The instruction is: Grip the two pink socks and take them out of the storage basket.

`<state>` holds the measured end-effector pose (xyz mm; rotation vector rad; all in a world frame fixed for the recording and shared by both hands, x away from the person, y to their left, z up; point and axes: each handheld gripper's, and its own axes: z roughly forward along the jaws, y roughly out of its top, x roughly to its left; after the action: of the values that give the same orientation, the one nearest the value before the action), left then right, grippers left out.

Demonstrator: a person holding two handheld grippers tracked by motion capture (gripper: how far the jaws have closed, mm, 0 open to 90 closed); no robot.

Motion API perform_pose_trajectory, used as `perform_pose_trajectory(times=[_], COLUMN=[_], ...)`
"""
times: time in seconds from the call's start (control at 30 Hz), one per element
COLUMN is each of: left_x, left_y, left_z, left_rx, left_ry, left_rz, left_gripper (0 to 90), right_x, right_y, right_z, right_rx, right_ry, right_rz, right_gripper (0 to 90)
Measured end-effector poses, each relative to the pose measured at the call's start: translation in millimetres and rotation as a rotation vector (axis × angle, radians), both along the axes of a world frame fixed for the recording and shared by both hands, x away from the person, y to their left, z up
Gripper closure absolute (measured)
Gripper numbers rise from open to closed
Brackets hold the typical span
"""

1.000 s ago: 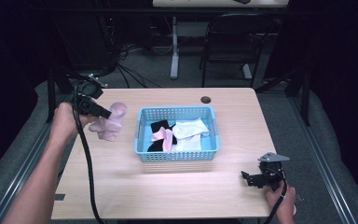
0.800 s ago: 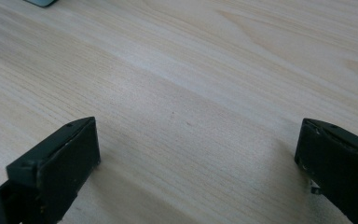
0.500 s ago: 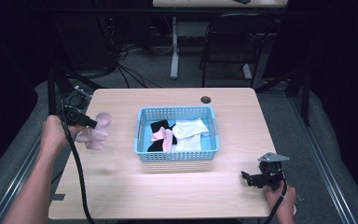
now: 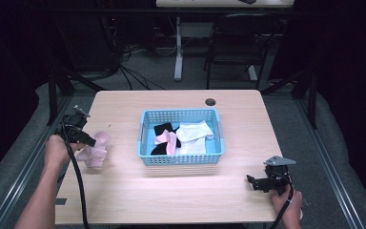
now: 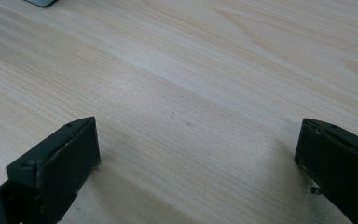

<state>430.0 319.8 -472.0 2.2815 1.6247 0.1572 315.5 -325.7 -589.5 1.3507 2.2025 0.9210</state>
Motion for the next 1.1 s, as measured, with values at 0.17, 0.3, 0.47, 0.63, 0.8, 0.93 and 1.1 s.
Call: perform_pose_trajectory(times=[0.17, 0.3, 0.47, 0.63, 0.8, 0.93, 1.1], left_x=[-2.8, -8.6, -14.2, -17.9, -23.0, -21.5, -19.3], left_y=[4.1, 1.6, -1.9, -10.7, -25.7, -32.1, -46.3], left_z=[1.0, 7.6, 24.2, 45.3, 60.3, 67.0, 71.0], left_rx=[-0.025, 0.003, -0.014, -0.061, -0.046, -0.043, -0.040], left_ry=[-0.004, -0.006, -0.052, -0.104, -0.131, -0.138, -0.146], left_rz=[0.008, -0.002, 0.003, -0.014, -0.055, -0.069, -0.097], left_gripper=[70.0, 58.6, 41.3, 27.4, 15.1, 13.0, 9.7], right_x=[0.0, 0.0, 0.0, -0.1, 0.0, 0.0, 0.0], right_y=[0.0, 0.1, 0.0, 0.1, 0.1, 0.0, 0.1], right_z=[-0.1, 0.0, 0.0, 0.0, 0.0, 0.0, 0.0], right_rx=[0.000, 0.000, 0.000, -0.001, 0.000, 0.000, 0.000], right_ry=[-0.001, -0.001, 0.000, -0.001, 0.000, 0.000, 0.000], right_rz=[0.000, -0.001, 0.000, 0.000, 0.000, 0.000, 0.000], right_gripper=[0.0, 0.0, 0.0, 0.0, 0.0, 0.0, 0.0])
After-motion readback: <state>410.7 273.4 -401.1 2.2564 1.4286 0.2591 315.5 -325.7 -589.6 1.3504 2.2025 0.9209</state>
